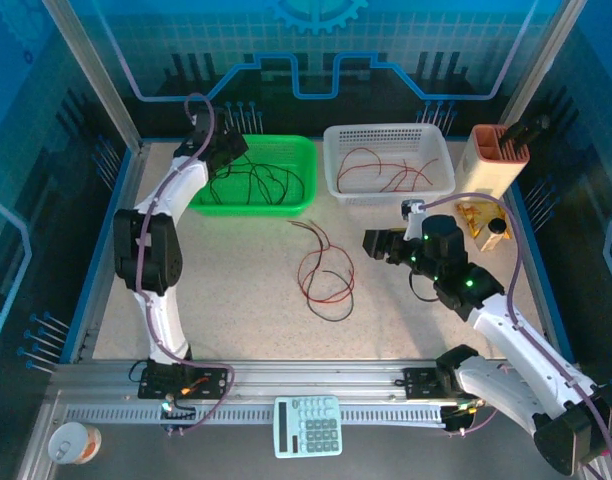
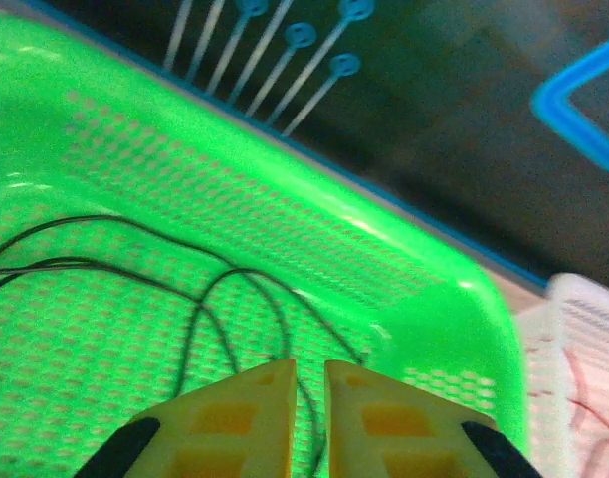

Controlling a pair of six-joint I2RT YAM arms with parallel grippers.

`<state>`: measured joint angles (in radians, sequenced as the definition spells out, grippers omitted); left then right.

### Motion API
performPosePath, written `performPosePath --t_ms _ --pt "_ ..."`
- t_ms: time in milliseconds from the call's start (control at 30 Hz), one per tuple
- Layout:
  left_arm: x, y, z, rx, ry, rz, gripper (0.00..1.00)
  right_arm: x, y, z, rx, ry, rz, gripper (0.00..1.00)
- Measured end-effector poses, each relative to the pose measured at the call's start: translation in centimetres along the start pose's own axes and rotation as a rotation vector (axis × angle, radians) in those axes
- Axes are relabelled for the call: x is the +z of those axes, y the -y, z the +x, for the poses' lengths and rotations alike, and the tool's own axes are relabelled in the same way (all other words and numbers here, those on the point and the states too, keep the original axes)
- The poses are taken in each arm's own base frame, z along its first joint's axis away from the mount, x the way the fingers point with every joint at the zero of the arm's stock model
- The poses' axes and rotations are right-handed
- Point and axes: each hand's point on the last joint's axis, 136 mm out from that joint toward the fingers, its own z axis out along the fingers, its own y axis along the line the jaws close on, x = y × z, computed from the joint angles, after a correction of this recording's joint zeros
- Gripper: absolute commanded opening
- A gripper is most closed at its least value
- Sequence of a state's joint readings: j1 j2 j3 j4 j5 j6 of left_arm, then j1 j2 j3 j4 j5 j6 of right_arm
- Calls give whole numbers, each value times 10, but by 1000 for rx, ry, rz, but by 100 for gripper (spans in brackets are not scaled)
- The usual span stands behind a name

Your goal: Untangle the cables

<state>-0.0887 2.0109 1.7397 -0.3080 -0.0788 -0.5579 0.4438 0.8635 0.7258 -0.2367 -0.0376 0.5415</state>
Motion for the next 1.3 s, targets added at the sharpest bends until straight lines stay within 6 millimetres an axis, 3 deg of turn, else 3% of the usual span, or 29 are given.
performPosePath --t_ms 200,467,600,833,1000,1167,1300 --pt "0 -29 1 87 -19 -175 42 0 0 1 1 -3 1 75" --pt "-7 -64 7 170 -66 -321 80 0 -1 1 1 -5 -3 75" --pt "-12 -73 0 179 -70 -346 98 0 -1 2 1 -8 -8 75" --pt "-30 -53 -39 202 5 -315 99 0 -4 3 0 -14 -20 74" --pt "-33 -50 -44 212 12 -310 99 0 -4 3 -1 -15 -22 75" --pt "-37 -66 -37 203 -36 -351 99 0 -6 4 -3 -16 -28 75" --pt "-42 -103 -39 124 -77 -427 99 1 -6 3 -4 -9 -31 75"
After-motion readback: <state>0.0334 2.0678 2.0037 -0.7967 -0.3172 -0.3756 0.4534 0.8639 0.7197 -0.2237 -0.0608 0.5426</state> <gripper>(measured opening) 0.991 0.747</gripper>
